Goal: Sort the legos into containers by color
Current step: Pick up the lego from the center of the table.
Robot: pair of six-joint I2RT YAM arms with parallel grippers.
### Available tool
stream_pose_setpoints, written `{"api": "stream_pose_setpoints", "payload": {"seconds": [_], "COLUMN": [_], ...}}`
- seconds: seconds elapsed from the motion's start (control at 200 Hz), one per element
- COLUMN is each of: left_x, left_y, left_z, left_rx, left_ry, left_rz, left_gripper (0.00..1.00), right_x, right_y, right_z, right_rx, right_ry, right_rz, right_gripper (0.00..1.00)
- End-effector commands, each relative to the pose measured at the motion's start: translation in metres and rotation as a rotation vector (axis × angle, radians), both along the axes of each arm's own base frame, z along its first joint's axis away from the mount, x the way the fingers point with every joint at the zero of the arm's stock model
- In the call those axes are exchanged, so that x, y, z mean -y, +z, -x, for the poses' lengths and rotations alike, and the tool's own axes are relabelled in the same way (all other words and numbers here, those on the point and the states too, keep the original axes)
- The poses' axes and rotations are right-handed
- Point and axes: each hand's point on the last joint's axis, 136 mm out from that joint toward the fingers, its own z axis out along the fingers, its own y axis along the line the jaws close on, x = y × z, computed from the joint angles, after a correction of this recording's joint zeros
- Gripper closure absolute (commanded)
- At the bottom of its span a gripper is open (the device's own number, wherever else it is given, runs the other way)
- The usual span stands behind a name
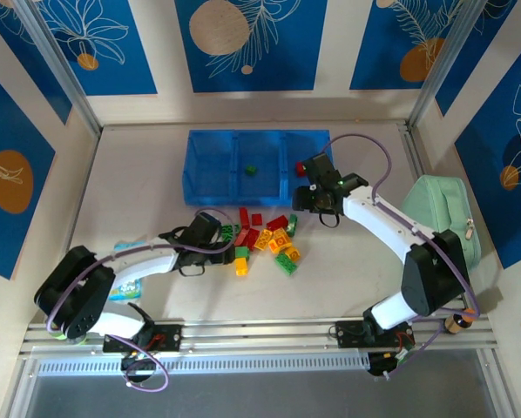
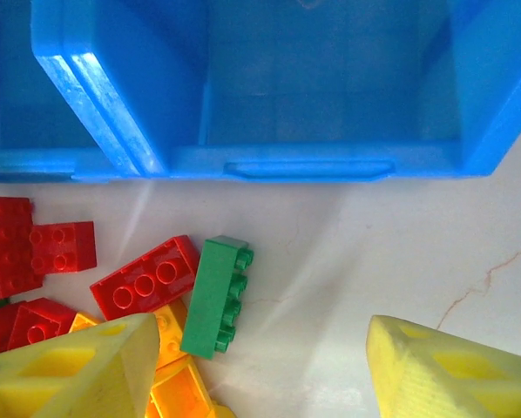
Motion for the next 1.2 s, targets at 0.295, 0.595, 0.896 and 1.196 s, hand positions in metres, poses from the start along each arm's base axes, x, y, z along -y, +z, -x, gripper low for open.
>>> {"api": "stream_pose_setpoints", "payload": {"seconds": [0.295,0.595,0.896,1.196], "left_x": [-0.010,-0.024,-0.028,-0.034], "left_y": [-0.018,-0.008,0.006,0.031], "left_z": [-0.003,0.000,0.004,-0.003], "left_rx": [-0.041,-0.020,-0.005,0.054], "left_ry": [0.025,0.048,0.062,0.090], "left_rz": [-0.072,-0.123,-0.106,-0.118], "left_gripper": [0.46,0.56,0.71,0.79], "right_x": [0.005,0.004,0.005,0.006], "right_y": [0.009,0.009,0.007,0.011], "right_z": [0.010,0.010,0.014,0.016], "right_rx": [0.023,0.030,0.031,0.043], "right_ry": [-0.021,-0.023,-0.031,-0.032], "right_rz": [-0.033,-0.046,-0.046,-0.050], "right_gripper": [0.36,0.36,0.37,0.37]}}
